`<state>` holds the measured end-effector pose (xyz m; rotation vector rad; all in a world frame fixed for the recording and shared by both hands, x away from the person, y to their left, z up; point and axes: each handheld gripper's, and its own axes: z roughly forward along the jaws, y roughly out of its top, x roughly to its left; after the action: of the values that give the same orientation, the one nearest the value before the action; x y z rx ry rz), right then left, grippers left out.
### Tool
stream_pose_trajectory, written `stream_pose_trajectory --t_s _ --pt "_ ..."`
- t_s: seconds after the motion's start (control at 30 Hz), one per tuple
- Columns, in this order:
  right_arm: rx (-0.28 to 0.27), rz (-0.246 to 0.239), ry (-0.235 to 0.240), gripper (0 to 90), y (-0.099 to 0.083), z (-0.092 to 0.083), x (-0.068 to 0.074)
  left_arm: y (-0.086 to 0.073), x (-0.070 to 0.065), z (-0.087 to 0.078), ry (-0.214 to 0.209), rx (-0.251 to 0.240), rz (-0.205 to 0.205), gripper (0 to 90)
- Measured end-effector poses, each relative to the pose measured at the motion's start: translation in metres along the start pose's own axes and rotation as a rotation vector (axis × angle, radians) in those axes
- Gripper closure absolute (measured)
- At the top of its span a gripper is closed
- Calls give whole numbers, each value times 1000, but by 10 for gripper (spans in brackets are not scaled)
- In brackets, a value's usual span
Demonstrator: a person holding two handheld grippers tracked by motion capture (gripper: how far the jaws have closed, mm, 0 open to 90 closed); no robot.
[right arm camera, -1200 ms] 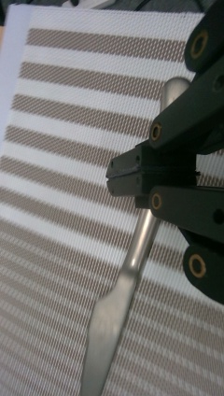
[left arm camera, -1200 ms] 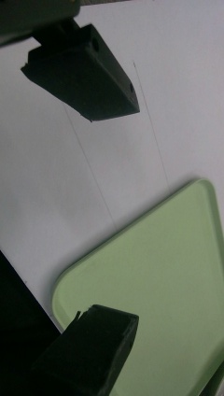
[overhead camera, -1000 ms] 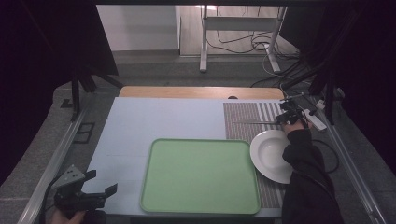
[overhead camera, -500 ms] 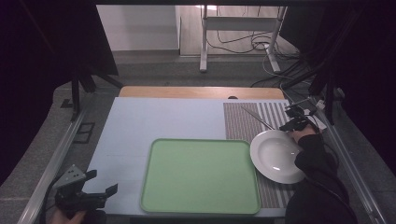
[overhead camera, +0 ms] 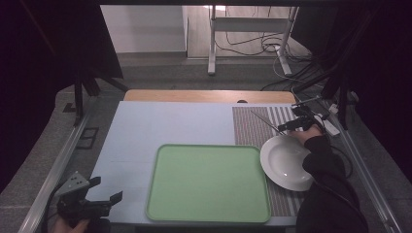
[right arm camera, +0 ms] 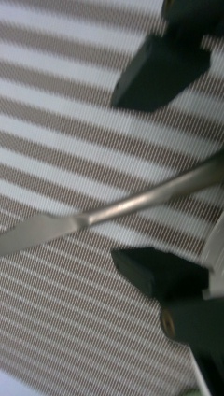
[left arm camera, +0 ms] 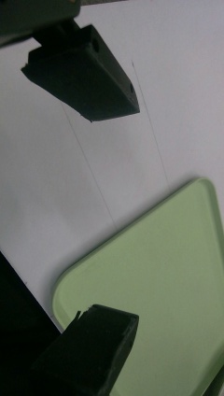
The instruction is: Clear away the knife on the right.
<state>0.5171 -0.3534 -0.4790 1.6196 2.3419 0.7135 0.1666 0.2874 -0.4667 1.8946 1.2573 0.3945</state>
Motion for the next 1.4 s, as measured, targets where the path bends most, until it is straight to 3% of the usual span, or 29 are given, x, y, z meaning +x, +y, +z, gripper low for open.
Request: stream_pose_trajectory --t_s 0.03,0.13,0.23,0.53,0.67,0.77,0.83,0.9,0.93,0.97,1.2,1.23,1.4 --pt "1 13 5 108 1 2 1 0 0 0 0 0 0 37" --pt "10 -12 -32 10 4 6 5 0 0 0 3 1 -1 37" --pt "29 -37 -65 0 7 10 10 0 0 0 5 2 -1 37" --pt "62 -108 -100 24 10 29 17 0 0 0 6 1 1 37" --pt "68 -118 -101 159 7 32 12 0 0 0 6 0 1 36" --pt "64 -142 -89 424 6 24 8 -1 0 0 6 0 0 37" --pt "58 -165 -69 505 4 22 7 0 0 0 6 1 0 36" --pt "57 -176 -47 722 3 20 8 0 -1 0 7 1 1 37" --pt "57 -176 -47 722 3 20 8 0 -1 0 7 1 1 36" --pt "66 -204 -46 785 4 20 11 0 -1 0 7 2 3 36" --pt "84 -208 -37 803 6 20 11 0 0 0 5 -1 -1 37" --pt "76 -211 -55 804 7 18 10 0 0 0 5 -1 0 37" --pt "43 -169 -60 805 8 8 1 0 0 -1 5 -1 -1 37"
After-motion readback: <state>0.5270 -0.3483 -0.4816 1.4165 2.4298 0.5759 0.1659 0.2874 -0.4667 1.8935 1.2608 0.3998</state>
